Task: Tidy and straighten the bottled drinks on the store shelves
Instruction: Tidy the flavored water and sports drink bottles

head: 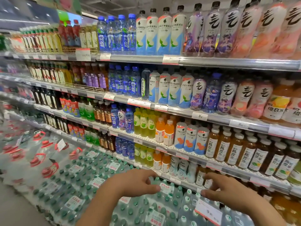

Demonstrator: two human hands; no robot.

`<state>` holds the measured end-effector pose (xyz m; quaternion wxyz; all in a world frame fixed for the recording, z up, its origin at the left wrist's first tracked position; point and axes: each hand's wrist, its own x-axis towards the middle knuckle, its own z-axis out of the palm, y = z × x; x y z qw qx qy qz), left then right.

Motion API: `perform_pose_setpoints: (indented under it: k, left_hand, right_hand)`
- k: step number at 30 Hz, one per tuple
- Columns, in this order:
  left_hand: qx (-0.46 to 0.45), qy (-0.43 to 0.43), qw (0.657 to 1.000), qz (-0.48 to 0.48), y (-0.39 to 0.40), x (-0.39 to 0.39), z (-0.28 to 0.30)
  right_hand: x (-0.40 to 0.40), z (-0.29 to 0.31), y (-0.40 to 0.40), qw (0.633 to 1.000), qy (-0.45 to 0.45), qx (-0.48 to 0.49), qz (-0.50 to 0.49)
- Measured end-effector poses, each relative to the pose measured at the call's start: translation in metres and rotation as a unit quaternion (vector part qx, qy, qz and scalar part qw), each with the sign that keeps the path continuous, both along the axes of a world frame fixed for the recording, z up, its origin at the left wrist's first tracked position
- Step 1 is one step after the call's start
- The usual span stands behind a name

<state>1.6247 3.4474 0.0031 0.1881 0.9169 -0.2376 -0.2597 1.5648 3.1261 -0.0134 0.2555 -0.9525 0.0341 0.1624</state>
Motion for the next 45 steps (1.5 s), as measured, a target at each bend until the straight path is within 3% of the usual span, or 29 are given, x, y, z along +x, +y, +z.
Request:
perform_pose_setpoints:
  k: [4, 10, 15, 19, 24, 36, 45]
  left_hand:
    - [0.003, -0.041, 0.999, 0.008, -0.019, 0.041, 0.017]
    - [-0.045, -0.176, 0.983, -0.035, -0.068, 0.097, 0.057]
    - [-0.076, -0.277, 0.954, -0.086, -0.109, 0.142, 0.073]
    - [-0.1, -0.367, 0.922, -0.071, -0.138, 0.191, 0.06]
    - [-0.07, -0.37, 0.925, -0.045, -0.147, 0.254, 0.028]
    - [-0.007, -0.366, 0.929, -0.052, -0.151, 0.341, -0.025]
    - [-0.043, -0.435, 0.897, -0.066, -0.156, 0.36, -0.059]
  right_hand:
    - [0.04, 0.008, -0.014, 1.0, -0.024, 0.008, 0.009]
    - [0.085, 0.025, -0.043, 0.999, -0.048, 0.014, 0.012]
    - [0.112, 0.062, -0.076, 0.996, -0.082, -0.011, -0.017]
    - [0.133, 0.097, -0.091, 0.985, -0.165, 0.013, -0.046]
    - [0.161, 0.14, -0.083, 0.963, -0.257, -0.031, -0.07]
    - [0.262, 0.162, -0.07, 0.928, -0.314, -0.118, -0.158]
    - [0.292, 0.17, -0.088, 0.898, -0.348, -0.138, -0.23]
